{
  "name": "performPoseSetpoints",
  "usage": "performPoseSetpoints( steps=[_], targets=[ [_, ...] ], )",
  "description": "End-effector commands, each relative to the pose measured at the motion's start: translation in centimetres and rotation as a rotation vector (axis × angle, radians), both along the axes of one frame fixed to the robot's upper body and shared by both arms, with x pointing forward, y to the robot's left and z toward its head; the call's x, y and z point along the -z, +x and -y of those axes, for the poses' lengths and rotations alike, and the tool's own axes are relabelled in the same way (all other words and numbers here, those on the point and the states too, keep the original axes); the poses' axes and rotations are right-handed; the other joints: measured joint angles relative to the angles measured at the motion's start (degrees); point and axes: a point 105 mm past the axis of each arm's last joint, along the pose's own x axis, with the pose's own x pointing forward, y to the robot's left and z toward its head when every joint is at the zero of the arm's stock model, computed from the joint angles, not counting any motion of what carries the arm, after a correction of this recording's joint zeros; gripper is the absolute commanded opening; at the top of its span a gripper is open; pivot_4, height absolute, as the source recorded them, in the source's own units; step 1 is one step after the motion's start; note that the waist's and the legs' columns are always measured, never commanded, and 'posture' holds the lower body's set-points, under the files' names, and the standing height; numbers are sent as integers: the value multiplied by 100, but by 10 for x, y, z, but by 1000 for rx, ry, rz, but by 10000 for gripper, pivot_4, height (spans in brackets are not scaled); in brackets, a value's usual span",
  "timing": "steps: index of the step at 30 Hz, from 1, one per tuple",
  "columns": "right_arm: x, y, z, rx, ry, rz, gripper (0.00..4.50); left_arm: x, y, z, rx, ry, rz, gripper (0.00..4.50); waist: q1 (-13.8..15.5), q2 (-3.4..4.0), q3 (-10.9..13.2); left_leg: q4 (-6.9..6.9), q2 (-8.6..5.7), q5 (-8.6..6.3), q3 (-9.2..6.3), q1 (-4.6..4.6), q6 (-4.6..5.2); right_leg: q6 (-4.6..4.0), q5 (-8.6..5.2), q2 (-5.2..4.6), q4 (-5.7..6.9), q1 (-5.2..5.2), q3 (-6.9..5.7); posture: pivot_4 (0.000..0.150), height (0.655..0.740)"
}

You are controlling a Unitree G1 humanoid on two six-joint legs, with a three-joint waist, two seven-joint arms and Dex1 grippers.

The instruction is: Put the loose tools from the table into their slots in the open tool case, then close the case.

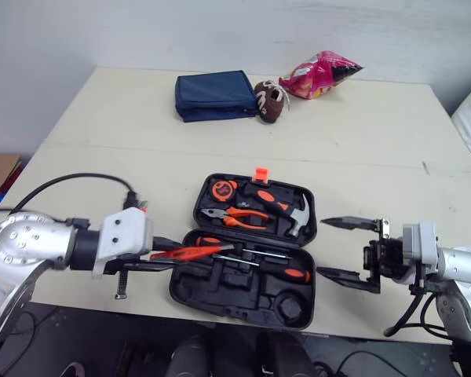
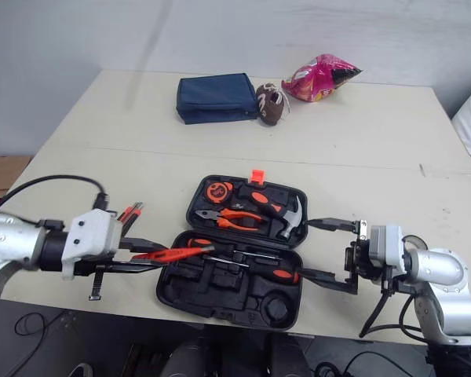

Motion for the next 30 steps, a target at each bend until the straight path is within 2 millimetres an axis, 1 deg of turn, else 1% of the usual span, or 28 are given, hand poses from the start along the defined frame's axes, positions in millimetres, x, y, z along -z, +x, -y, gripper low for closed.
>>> performPoseSetpoints(
  steps=[1,4,8,11,15,18,22,26,30],
  targets=[
    [-5,-5,2,-16,-7,33,45000,10,8,7,64,109,-5,2892,-54,-1,2,4,2,1,6,-7,1,3,2,7,0,-6,5,1500,7400],
    [-2,-7,5,-16,-26,25,45000,15,19,12,83,170,2,2892,-105,-7,5,17,4,3,7,-15,3,6,3,19,2,-13,5,1500,7400],
    [1,-10,10,3,-25,17,45000,25,29,16,52,247,-44,2892,-127,-18,12,24,5,4,6,-16,3,9,4,23,5,-13,6,1500,7400],
    [4,-11,12,16,-28,15,45000,27,29,22,52,255,-95,2892,-123,-22,14,30,4,6,5,-19,6,15,8,25,6,-13,11,1500,7400],
    [6,-10,11,26,-29,22,45000,33,33,27,48,287,-60,2892,-136,-27,17,33,5,7,6,-18,6,17,8,24,8,-13,14,1500,7400],
    [7,-10,10,30,-28,24,45000,36,33,38,29,254,-81,2892,-123,-27,17,35,5,8,4,-17,5,17,8,24,12,-13,14,1500,7400],
    [8,-10,8,40,-22,28,45000,45,33,34,16,304,-84,2892,-128,-37,23,39,5,9,3,-18,6,17,8,23,14,-13,14,1500,7400],
    [9,-10,7,50,-13,26,45000,48,32,32,11,313,-110,2892,-124,-37,23,41,6,10,3,-17,5,16,8,22,18,-13,14,1500,7400],
    [9,-8,5,51,-8,27,45000,50,37,29,-13,325,-105,2892,-123,-37,23,43,5,10,2,-17,6,16,8,21,20,-12,14,1500,7400]
  ],
)
